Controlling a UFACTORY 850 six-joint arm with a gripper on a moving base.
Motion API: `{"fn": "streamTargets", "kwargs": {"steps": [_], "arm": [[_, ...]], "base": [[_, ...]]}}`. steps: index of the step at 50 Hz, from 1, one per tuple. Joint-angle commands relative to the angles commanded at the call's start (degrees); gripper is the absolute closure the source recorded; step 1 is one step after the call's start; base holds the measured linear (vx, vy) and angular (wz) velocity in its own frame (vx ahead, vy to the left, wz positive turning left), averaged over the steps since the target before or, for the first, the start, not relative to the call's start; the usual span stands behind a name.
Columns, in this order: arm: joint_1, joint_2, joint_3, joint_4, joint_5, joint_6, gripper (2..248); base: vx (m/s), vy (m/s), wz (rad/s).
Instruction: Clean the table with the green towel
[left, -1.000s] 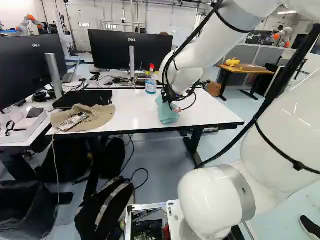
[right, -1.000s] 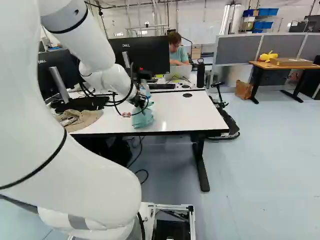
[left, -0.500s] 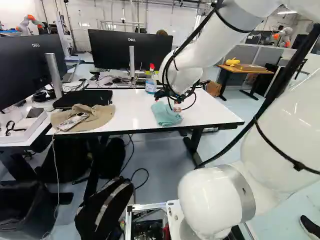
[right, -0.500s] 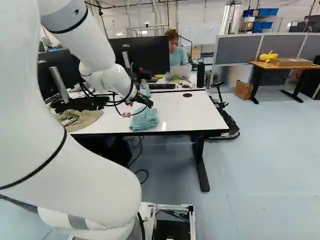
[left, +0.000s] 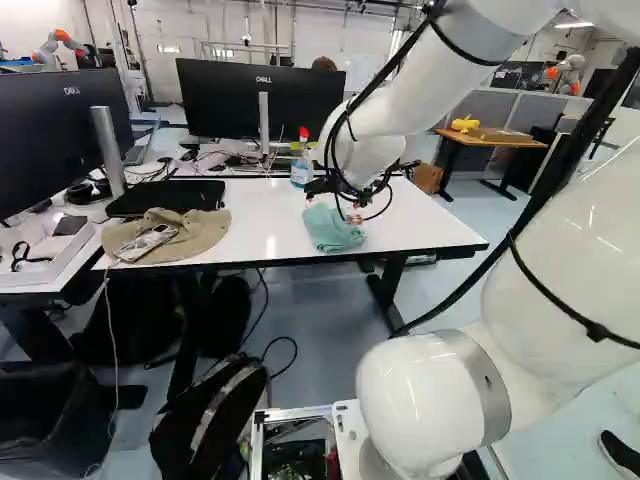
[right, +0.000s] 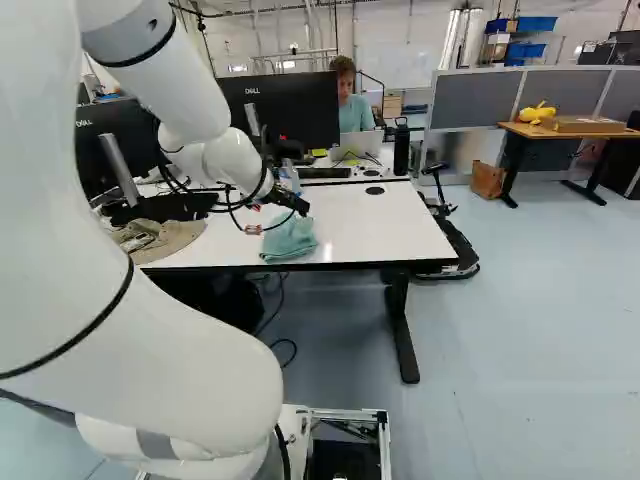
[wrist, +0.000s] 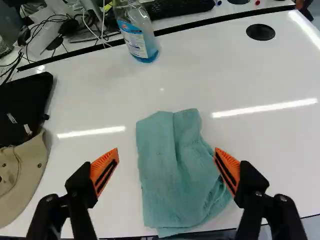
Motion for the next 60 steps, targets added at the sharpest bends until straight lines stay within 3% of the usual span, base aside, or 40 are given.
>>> {"fn": "streamTargets", "kwargs": {"steps": [12,32,60], "arm": [[0.2,0.0,0.0,0.0,0.0,0.0,3],[2.3,-0.3,-0.3,0.0,0.0,0.0,3],[2.0,0.0,0.9,-0.5,2.0,0.0,3]], "base": [[0.000,0.000,0.000],[0.000,0.000,0.000],[0.000,0.000,0.000]]}}
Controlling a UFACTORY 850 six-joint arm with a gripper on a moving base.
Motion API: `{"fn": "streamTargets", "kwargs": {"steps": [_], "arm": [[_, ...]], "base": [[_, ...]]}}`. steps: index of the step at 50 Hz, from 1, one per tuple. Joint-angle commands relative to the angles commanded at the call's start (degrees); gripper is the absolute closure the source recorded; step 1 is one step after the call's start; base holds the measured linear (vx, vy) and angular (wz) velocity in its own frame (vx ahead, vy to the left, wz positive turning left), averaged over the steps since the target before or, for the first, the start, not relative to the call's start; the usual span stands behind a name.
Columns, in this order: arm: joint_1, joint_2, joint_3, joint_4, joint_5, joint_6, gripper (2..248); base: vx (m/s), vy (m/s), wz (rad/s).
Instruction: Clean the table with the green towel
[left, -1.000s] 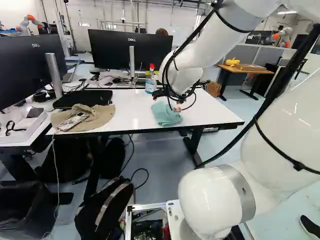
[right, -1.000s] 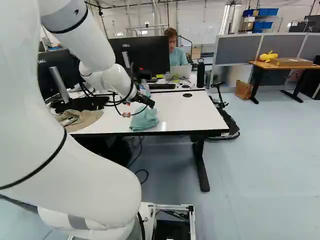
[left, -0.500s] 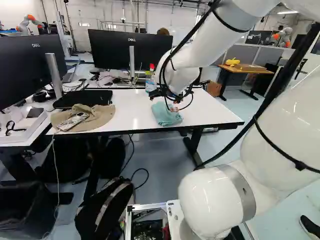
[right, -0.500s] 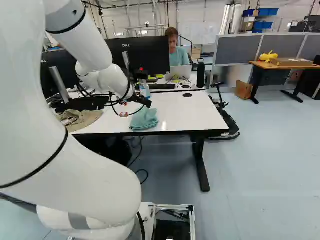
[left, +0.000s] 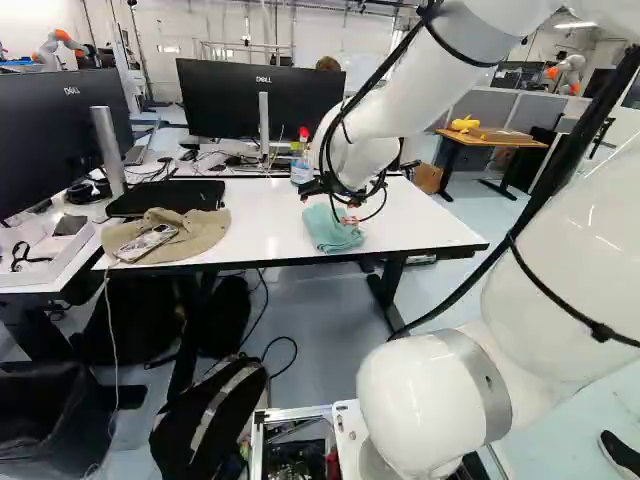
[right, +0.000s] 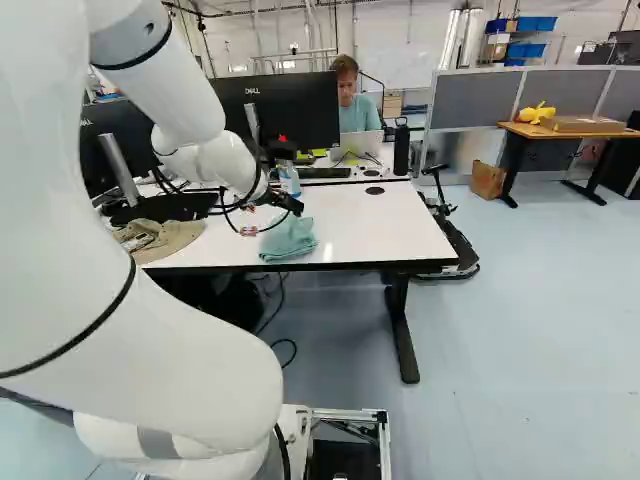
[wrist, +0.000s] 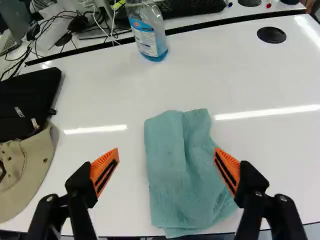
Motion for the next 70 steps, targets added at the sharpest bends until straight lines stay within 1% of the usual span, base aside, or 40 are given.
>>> {"fn": "streamTargets", "kwargs": {"steps": [17,34,50,70], "arm": [[-0.5,0.6,2.2,-0.9,3.6,0.0,3],[-1.3,1.6,5.6,-2.2,9.2,0.0,3],[-2.3,2.7,9.8,-3.9,16.0,0.0,3],[-3.9,4.5,16.2,-6.5,26.6,0.0,3]], "base": [[0.000,0.000,0.000],[0.000,0.000,0.000],[0.000,0.000,0.000],[0.000,0.000,0.000]]}}
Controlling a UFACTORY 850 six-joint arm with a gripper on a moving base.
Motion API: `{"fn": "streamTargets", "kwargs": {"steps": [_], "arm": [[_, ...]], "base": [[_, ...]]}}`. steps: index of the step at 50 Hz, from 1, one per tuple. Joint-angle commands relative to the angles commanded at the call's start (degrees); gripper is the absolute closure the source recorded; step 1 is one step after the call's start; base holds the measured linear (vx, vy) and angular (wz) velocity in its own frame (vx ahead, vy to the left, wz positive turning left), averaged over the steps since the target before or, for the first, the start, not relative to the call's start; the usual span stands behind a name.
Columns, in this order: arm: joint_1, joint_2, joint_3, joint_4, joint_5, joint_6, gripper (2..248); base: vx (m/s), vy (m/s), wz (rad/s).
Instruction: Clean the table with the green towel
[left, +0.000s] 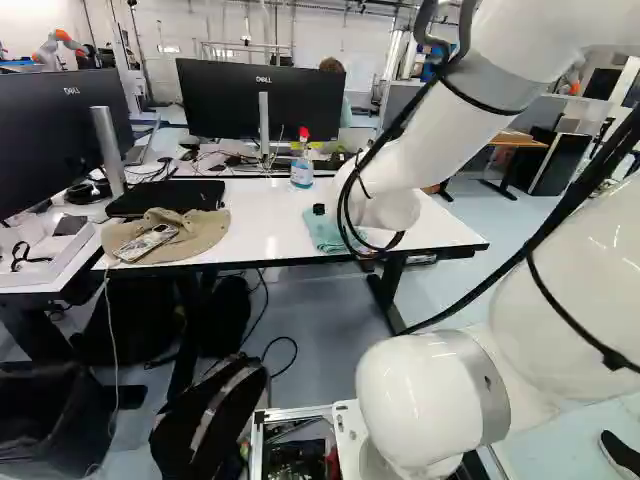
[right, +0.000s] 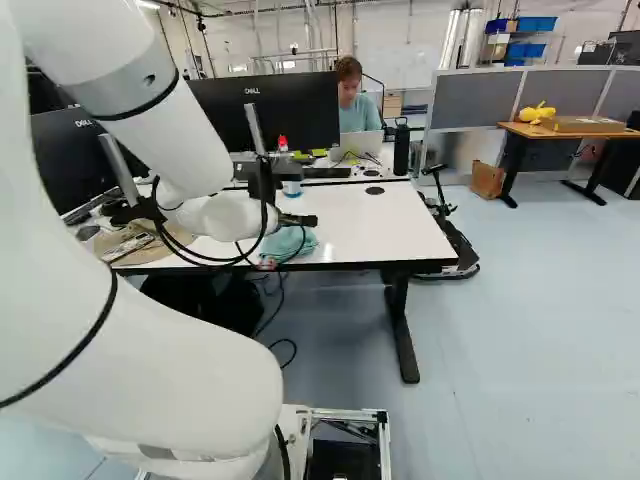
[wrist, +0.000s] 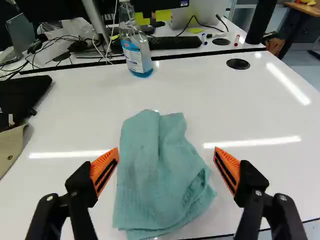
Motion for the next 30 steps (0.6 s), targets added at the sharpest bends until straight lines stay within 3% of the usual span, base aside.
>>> {"fn": "streamTargets", "kwargs": {"steps": [30], "arm": [[-1.8,2.1,7.6,-3.0,12.4,0.0,3]], "base": [[0.000,0.000,0.000]]}}
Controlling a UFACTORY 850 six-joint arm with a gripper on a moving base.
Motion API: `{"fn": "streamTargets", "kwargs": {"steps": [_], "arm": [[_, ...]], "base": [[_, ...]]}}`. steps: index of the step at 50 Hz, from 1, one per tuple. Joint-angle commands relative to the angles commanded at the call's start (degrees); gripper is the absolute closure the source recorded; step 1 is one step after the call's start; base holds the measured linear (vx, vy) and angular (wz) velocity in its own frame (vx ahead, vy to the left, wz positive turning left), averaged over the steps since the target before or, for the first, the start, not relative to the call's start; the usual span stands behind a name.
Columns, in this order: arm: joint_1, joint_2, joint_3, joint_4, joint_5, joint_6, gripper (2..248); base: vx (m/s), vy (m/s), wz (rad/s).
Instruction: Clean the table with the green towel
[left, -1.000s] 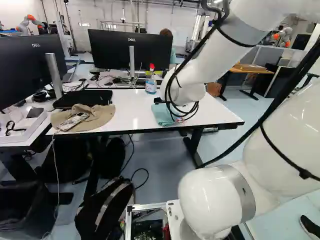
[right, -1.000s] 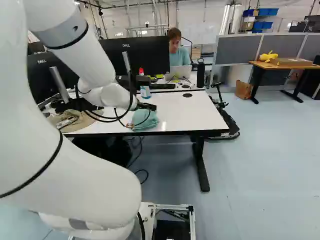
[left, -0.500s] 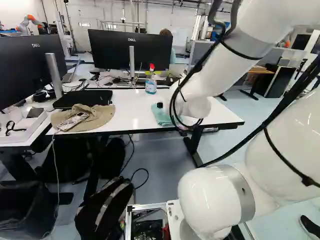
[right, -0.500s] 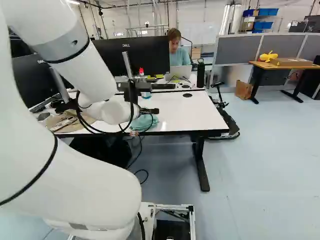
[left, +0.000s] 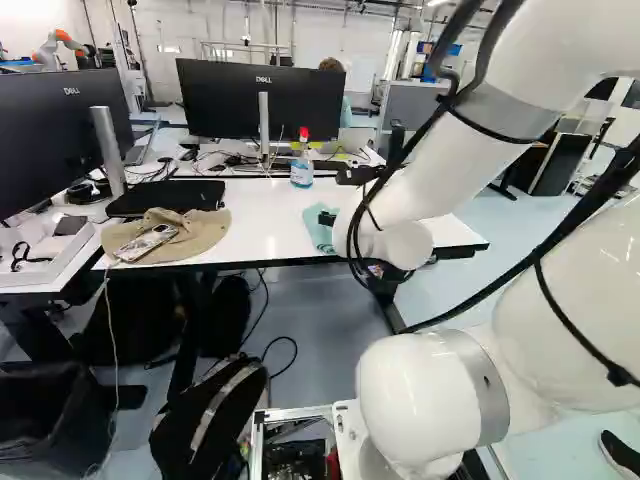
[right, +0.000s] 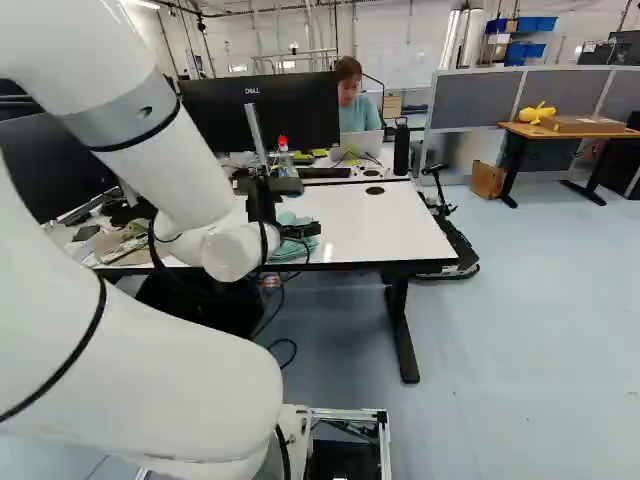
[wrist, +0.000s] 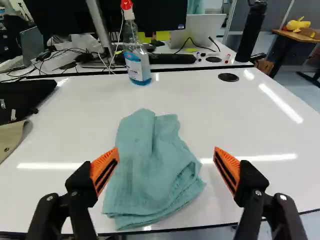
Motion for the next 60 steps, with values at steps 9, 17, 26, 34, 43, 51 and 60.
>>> {"fn": "streamTargets", "kwargs": {"steps": [9,17,26,34,43,51,60], "arm": [[-0.4,0.4,1.6,-0.6,2.6,0.0,3],[-0.6,0.8,2.7,-1.1,4.4,0.0,3],[-0.9,1.0,3.7,-1.5,6.1,0.0,3],[-1.0,1.2,4.3,-1.7,7.0,0.0,3],[-1.1,1.3,4.7,-1.9,7.6,0.0,3],[-1.1,1.3,4.7,-1.9,7.8,0.0,3],[-1.1,1.3,4.7,-1.9,7.8,0.0,3]], "base": [[0.000,0.000,0.000],[0.000,0.000,0.000],[0.000,0.000,0.000],[0.000,0.000,0.000],[0.000,0.000,0.000],[0.000,0.000,0.000],[0.000,0.000,0.000]]}}
